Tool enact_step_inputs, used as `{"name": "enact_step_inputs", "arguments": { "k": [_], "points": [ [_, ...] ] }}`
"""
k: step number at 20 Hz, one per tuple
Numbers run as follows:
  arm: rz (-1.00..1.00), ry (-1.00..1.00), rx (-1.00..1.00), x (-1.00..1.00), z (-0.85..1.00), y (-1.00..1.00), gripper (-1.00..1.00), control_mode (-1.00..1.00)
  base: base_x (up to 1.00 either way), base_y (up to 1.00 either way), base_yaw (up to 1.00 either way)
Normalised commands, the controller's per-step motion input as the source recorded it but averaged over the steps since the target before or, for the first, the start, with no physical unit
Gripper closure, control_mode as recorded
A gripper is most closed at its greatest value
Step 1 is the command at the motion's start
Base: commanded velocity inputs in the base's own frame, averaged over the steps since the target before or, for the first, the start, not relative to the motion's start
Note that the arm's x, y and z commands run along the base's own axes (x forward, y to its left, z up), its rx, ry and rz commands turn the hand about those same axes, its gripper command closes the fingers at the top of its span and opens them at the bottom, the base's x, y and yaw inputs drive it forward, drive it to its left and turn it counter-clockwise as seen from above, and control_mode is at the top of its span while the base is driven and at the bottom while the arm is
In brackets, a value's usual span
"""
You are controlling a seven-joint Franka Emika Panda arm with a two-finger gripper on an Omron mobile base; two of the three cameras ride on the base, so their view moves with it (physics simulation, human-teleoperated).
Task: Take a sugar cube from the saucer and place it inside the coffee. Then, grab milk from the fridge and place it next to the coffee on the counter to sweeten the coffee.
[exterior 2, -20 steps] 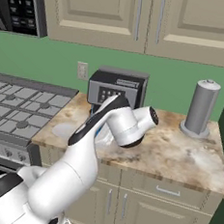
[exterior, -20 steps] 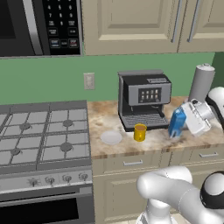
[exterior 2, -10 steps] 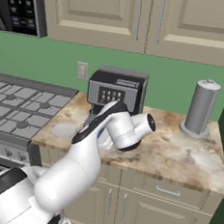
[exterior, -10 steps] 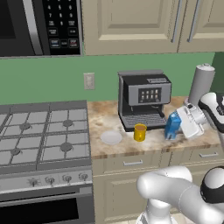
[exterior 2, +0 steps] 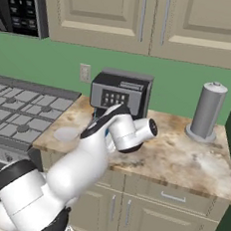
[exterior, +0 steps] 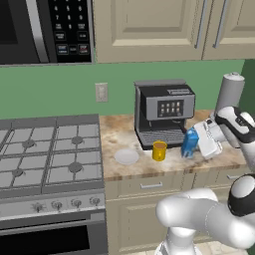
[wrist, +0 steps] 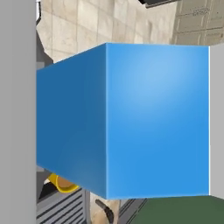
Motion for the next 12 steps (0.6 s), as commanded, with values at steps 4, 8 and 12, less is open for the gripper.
{"name": "enact_step_inputs", "arguments": {
  "k": [4,8,12],
  "points": [
    [0.0,0.0,0.0,0.22,-0.26,-0.04,1.0,-1.0,0.0,0.0,0.0],
    [0.0,0.0,0.0,0.24,-0.24,-0.07,1.0,-1.0,0.0,0.0,0.0],
    [0.0,0.0,0.0,0.19,-0.24,-0.05,1.0,-1.0,0.0,0.0,0.0]
  ]
}}
